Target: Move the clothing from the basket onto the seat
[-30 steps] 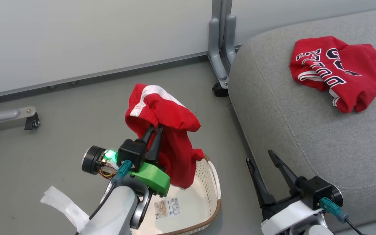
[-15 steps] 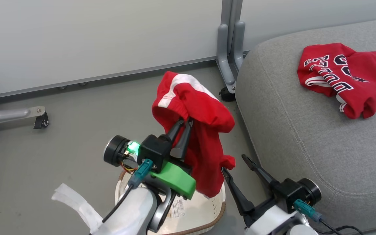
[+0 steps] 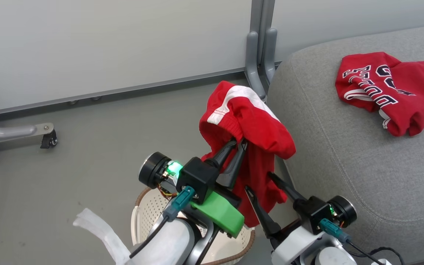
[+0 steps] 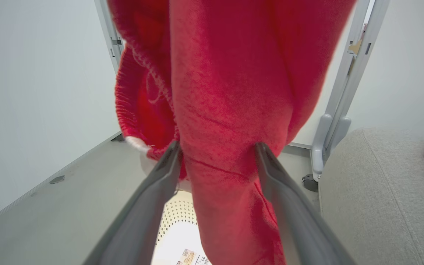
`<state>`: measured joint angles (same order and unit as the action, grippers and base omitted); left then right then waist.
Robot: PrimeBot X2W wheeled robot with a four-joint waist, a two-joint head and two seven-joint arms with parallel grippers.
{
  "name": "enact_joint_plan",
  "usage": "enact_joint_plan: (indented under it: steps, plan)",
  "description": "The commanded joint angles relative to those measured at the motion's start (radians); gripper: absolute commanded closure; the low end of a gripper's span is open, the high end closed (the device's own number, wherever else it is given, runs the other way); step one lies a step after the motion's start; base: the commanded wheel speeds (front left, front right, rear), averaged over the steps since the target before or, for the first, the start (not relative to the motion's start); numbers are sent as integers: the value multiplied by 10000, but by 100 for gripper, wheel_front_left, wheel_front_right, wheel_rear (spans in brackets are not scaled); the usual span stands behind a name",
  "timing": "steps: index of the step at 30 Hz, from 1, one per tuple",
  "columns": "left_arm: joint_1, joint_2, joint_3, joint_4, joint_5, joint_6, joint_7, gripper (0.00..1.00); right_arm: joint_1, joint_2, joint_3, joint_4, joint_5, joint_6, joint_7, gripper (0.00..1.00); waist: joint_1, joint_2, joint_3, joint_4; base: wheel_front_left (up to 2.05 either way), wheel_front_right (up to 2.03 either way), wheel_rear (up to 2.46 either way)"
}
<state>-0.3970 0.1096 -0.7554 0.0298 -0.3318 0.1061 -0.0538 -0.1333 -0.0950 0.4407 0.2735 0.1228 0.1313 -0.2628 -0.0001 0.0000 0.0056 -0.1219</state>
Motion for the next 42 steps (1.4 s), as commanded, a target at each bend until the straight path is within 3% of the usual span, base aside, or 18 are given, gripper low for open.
enact_joint_plan:
  steps: [1,2,15,16,17,18,19,20,42]
  plan:
    - [202,31,-35,-93,65,26,26,100,4,41,-133,6,-226,-10,-30,78,1,0,-12,2,0,0,0]
    - [219,53,-55,-105,62,17,37,100,76,59,-144,84,-318,-10,-30,100,1,0,-19,3,0,0,0]
    - [342,247,16,333,-101,131,-155,100,291,109,-395,48,-300,-10,-30,100,1,0,68,-88,0,0,0]
    - [341,248,11,374,-99,135,-153,91,291,110,-405,34,-279,-10,-30,100,1,0,80,-91,0,0,0]
    - [338,239,2,423,-112,136,-150,75,296,107,-419,16,-264,-10,-30,100,1,0,93,-93,0,0,0]
    - [333,238,-2,468,-123,141,-135,55,309,102,-431,3,-257,-10,-30,100,1,0,102,-93,0,0,0]
    - [327,243,-7,520,-150,147,-111,16,323,97,-439,-2,-246,-10,-30,100,1,0,111,-93,0,0,0]
    - [313,245,-5,546,-152,164,-106,0,328,90,-446,-9,-228,-10,-30,100,1,0,118,-90,0,0,0]
    - [158,523,3,683,-159,372,-26,0,380,168,-932,-192,-186,-10,-30,100,1,0,170,-159,0,0,0]
